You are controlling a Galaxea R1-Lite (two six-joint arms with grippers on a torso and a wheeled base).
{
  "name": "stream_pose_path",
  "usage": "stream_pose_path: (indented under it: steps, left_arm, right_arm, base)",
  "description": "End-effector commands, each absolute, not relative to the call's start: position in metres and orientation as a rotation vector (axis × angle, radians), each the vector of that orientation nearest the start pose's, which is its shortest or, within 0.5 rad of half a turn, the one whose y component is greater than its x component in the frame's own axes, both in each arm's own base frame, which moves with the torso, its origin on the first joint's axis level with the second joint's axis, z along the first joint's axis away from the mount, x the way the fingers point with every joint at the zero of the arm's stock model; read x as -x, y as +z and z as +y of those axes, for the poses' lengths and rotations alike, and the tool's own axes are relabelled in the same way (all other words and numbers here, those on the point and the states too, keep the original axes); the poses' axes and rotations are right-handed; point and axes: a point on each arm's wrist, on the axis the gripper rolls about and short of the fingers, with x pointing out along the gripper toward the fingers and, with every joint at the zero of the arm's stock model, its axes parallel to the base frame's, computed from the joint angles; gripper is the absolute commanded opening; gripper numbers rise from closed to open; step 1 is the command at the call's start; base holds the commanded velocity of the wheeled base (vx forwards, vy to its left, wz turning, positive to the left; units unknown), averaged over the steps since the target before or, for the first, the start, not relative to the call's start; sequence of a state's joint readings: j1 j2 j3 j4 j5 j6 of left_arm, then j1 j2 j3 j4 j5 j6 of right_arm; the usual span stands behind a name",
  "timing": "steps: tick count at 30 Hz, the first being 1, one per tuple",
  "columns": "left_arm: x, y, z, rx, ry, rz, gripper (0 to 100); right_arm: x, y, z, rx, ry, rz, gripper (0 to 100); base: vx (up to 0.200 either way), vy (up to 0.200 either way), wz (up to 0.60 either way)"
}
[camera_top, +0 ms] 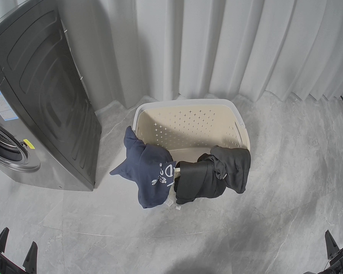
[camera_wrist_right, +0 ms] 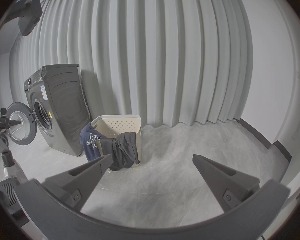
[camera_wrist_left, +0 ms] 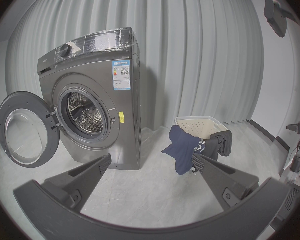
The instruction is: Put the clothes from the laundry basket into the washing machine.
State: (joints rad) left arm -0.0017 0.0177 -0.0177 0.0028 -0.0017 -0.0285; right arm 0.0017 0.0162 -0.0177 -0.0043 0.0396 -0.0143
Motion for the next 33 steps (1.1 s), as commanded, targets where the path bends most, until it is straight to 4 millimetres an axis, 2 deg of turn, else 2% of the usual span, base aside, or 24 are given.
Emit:
stream_pose_path:
  steps: [1,4,7,10,11,15,18,19,21,24,26,33]
  left_arm:
    - [0.023,0.076,0.0,0.029,-0.003,0.005,100]
    - [0.023,0.076,0.0,0.029,-0.003,0.005,100]
    - [0.023,0.076,0.0,0.029,-0.003,0.005,100]
    - [0.023,0.076,0.0,0.028,-0.003,0.005,100]
    - [0.023,0.076,0.0,0.028,-0.003,0.006,100]
    - [0.023,0.076,0.0,0.028,-0.003,0.005,100]
    - [0.023,0.076,0.0,0.029,-0.003,0.006,100]
    - [0.023,0.076,0.0,0.029,-0.003,0.005,100]
    - [0.023,0.076,0.0,0.029,-0.003,0.006,100]
    - [0.023,0.076,0.0,0.028,-0.003,0.005,100]
    - [0.023,0.076,0.0,0.029,-0.003,0.006,100]
    - [0.023,0.076,0.0,0.028,-0.003,0.005,100]
  right_arm:
    - [0.023,0.076,0.001,0.014,0.041,-0.005,100]
    - [0.024,0.082,0.001,0.022,0.042,-0.043,100]
    - [0.034,0.121,0.001,0.021,0.037,-0.155,100]
    - [0.022,0.138,0.001,0.016,0.053,-0.056,100]
    - [0.017,0.138,0.001,0.014,0.061,-0.023,100]
    - [-0.026,0.132,0.003,-0.064,0.125,0.281,100]
    - [-0.044,0.132,0.006,-0.073,0.143,0.348,100]
    - [-0.062,0.131,0.009,-0.074,0.164,0.418,100]
    - [-0.07,0.13,0.01,-0.081,0.172,0.447,100]
    - [-0.103,0.122,0.019,-0.119,0.194,0.538,100]
    - [-0.118,0.119,0.026,-0.145,0.219,0.573,100]
    - [-0.151,0.102,0.046,-0.18,0.251,0.68,100]
  base:
    - [0.0,0.0,0.0]
    - [0.0,0.0,0.0]
    - [0.0,0.0,0.0]
    - [0.0,0.0,0.0]
    - [0.0,0.0,0.0]
    - [0.0,0.0,0.0]
    - [0.0,0.0,0.0]
    - [0.0,0.0,0.0]
    - [0.0,0.0,0.0]
    - [0.0,0.0,0.0]
    - [0.0,0.0,0.0]
    - [0.0,0.0,0.0]
